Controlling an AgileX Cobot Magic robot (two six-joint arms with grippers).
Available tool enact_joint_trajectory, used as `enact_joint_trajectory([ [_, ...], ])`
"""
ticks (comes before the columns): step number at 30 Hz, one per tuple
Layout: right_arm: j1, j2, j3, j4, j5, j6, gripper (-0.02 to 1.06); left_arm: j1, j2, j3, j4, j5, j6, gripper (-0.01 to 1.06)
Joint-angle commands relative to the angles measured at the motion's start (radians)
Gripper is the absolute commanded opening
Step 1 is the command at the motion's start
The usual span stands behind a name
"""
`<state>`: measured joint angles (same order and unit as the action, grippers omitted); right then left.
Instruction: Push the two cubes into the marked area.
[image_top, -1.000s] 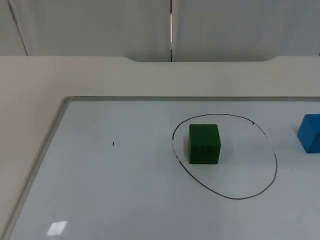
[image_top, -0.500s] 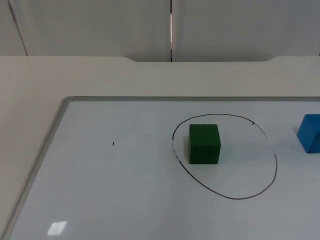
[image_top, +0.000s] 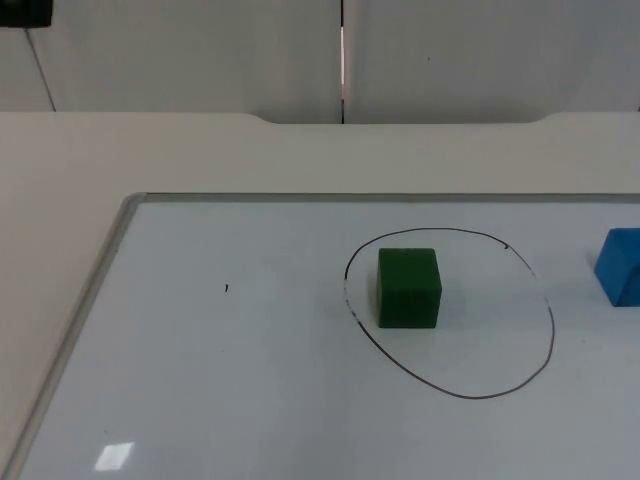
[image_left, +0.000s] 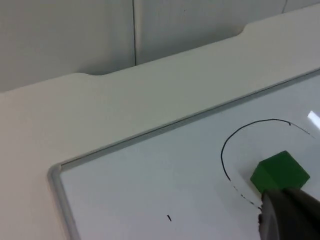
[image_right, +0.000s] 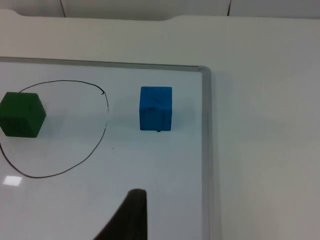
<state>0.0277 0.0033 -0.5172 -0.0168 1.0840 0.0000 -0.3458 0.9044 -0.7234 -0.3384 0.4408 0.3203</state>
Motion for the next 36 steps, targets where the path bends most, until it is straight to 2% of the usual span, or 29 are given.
enact_joint_trajectory([
  [1, -0.005, -0.003, 0.002, -0.006, -0.005, -0.012, 1.05, 0.000, -0.050, 0.014, 0.032, 0.014, -0.018, 0.00],
  [4, -0.005, -0.003, 0.002, -0.006, -0.005, -0.012, 1.05, 0.000, -0.111, 0.032, 0.059, 0.043, -0.065, 0.00],
  [6, -0.005, -0.003, 0.002, -0.006, -0.005, -0.012, 1.05, 0.000, -0.179, 0.037, 0.063, 0.121, -0.074, 0.00],
  [10, -0.005, -0.003, 0.002, -0.006, -0.005, -0.012, 1.05, 0.000, -0.263, 0.041, 0.087, 0.182, -0.088, 0.00],
  [12, -0.005, -0.003, 0.002, -0.006, -0.005, -0.012, 1.05, 0.000, -0.342, 0.041, 0.156, 0.238, -0.168, 0.00],
  [17, -0.005, -0.003, 0.002, -0.006, -0.005, -0.012, 1.05, 0.000, -0.455, 0.048, 0.193, 0.336, -0.205, 0.00],
  [21, -0.005, -0.003, 0.002, -0.006, -0.005, -0.012, 1.05, 0.000, -0.548, 0.084, 0.193, 0.347, -0.224, 0.00],
  [27, -0.005, -0.003, 0.002, -0.006, -0.005, -0.012, 1.05, 0.000, -0.709, 0.217, 0.204, 0.374, -0.268, 0.00],
  [36, -0.005, -0.003, 0.002, -0.006, -0.005, -0.012, 1.05, 0.000, -0.886, 0.216, 0.246, 0.480, -0.277, 0.00],
])
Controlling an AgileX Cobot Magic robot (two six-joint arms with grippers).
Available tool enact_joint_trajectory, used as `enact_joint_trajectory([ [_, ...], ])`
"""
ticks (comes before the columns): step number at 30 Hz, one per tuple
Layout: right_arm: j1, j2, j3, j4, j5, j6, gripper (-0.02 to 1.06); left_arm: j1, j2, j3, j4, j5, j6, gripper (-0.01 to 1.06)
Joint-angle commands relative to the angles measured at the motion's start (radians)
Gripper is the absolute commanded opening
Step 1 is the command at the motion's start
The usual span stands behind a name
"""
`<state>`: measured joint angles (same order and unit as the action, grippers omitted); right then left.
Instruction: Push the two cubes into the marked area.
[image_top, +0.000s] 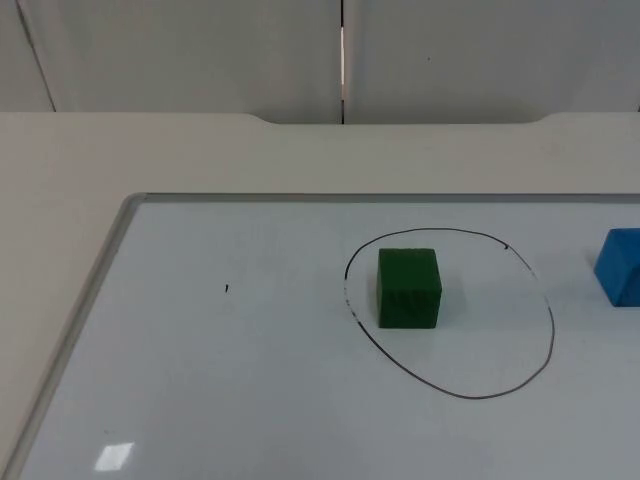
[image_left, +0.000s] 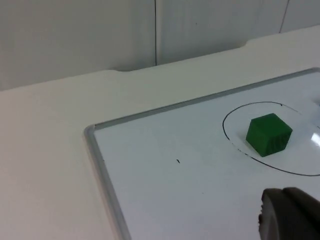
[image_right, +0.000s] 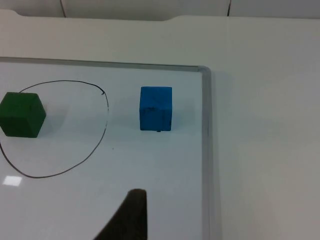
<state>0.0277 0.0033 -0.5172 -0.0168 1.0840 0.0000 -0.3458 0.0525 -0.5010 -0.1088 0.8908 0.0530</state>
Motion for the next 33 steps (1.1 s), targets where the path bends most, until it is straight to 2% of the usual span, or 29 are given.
enact_joint_trajectory([
  [1, -0.005, -0.003, 0.002, -0.006, -0.005, -0.012, 1.05, 0.000, -0.035, -0.006, 0.016, 0.030, -0.009, 0.00],
  [6, -0.005, -0.003, 0.002, -0.006, -0.005, -0.012, 1.05, 0.000, -0.053, -0.044, 0.101, 0.178, -0.009, 0.00],
  [10, -0.005, -0.003, 0.002, -0.006, -0.005, -0.012, 1.05, 0.000, -0.053, -0.024, 0.101, 0.232, -0.009, 0.00],
  [16, -0.005, -0.003, 0.002, -0.003, -0.005, -0.012, 1.05, 0.000, -0.053, 0.000, 0.088, 0.191, -0.009, 0.00],
  [33, -0.005, -0.003, 0.002, -0.003, -0.005, -0.012, 1.05, 0.000, -0.053, 0.004, 0.088, 0.185, -0.009, 0.00],
])
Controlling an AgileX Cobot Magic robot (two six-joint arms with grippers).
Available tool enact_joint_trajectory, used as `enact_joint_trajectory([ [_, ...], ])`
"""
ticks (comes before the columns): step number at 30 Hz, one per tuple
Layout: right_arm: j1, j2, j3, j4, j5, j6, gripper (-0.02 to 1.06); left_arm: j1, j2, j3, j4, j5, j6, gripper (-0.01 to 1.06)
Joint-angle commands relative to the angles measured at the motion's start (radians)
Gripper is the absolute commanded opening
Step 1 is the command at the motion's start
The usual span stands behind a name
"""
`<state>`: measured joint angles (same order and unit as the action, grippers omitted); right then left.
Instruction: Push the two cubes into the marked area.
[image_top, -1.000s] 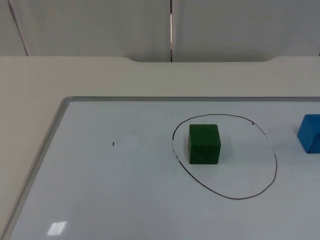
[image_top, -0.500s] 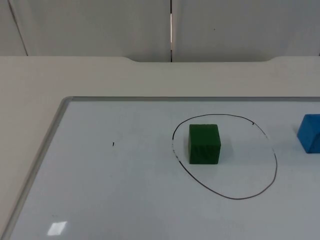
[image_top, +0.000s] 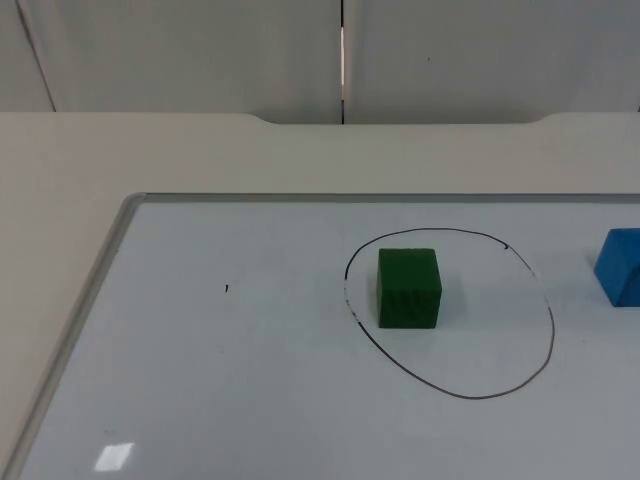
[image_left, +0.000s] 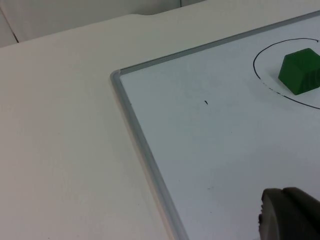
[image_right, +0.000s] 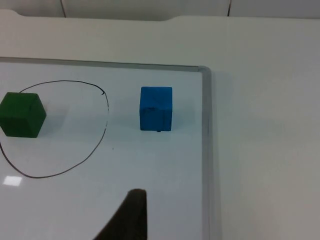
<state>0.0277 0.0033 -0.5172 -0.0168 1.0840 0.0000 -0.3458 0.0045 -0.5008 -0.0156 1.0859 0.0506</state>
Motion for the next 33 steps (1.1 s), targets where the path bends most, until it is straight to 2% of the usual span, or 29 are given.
enact_joint_trajectory([
  [1, -0.005, -0.003, 0.002, -0.003, -0.005, -0.012, 1.05, 0.000, -0.005, 0.004, -0.006, -0.010, -0.007, 0.00],
  [22, -0.005, 0.018, -0.007, -0.008, -0.017, -0.012, 1.02, 0.000, -0.005, 0.004, -0.002, -0.010, -0.007, 0.00],
  [25, -0.005, 0.137, -0.048, -0.008, -0.071, 0.000, 0.98, 0.000, -0.005, 0.004, 0.001, -0.010, -0.007, 0.00],
  [31, -0.005, 0.359, -0.130, -0.008, -0.194, 0.000, 0.97, 0.000, -0.005, 0.004, 0.001, -0.010, -0.007, 0.00],
  [33, -0.005, 0.456, -0.168, -0.008, -0.222, 0.028, 0.97, 0.000, -0.005, 0.004, 0.001, -0.010, -0.007, 0.00],
])
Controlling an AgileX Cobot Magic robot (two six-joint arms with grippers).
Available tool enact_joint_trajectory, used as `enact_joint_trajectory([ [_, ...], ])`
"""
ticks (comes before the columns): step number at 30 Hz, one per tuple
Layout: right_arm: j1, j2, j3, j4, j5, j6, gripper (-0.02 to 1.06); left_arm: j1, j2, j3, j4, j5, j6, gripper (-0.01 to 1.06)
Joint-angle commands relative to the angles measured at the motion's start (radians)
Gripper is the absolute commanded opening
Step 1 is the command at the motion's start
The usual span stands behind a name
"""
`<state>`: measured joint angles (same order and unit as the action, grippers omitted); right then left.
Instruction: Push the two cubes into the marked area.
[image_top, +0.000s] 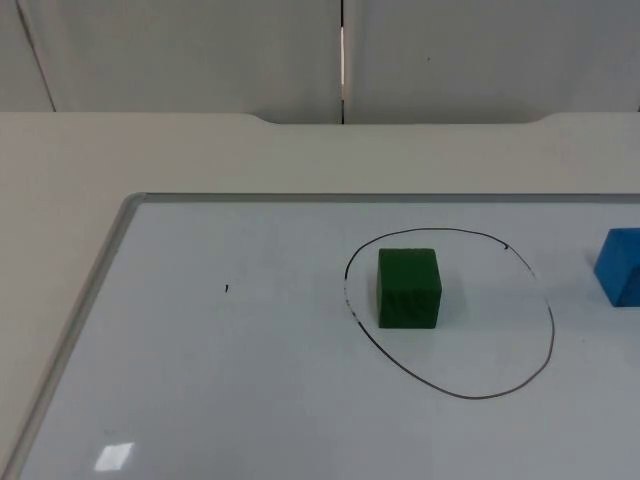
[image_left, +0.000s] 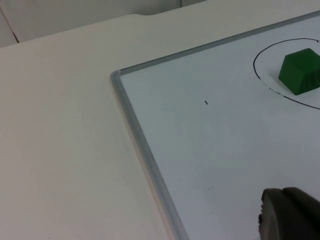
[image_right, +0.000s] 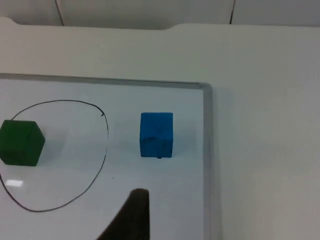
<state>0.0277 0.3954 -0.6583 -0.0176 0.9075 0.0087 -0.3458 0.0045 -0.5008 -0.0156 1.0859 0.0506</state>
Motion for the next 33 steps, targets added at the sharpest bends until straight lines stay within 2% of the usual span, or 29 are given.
enact_joint_trajectory([
  [1, -0.005, 0.064, -0.027, -0.007, -0.046, 0.019, 0.97, 0.000, -0.005, 0.004, 0.001, -0.010, -0.007, 0.00],
  [10, -0.005, 0.488, -0.233, -0.007, -0.053, 0.029, 0.97, 0.000, -0.005, 0.004, 0.005, -0.010, -0.007, 0.00],
  [15, -0.005, 0.659, -0.315, -0.007, -0.070, 0.029, 0.95, 0.000, -0.005, 0.004, 0.004, -0.010, -0.007, 0.00],
  [27, -0.005, 0.942, -0.434, -0.033, -0.146, 0.029, 0.86, 0.000, -0.005, 0.004, 0.004, -0.010, -0.007, 0.00],
  [33, -0.005, 1.073, -0.454, -0.065, -0.203, 0.029, 0.67, 0.000, -0.005, 0.004, 0.004, -0.010, -0.007, 0.00],
])
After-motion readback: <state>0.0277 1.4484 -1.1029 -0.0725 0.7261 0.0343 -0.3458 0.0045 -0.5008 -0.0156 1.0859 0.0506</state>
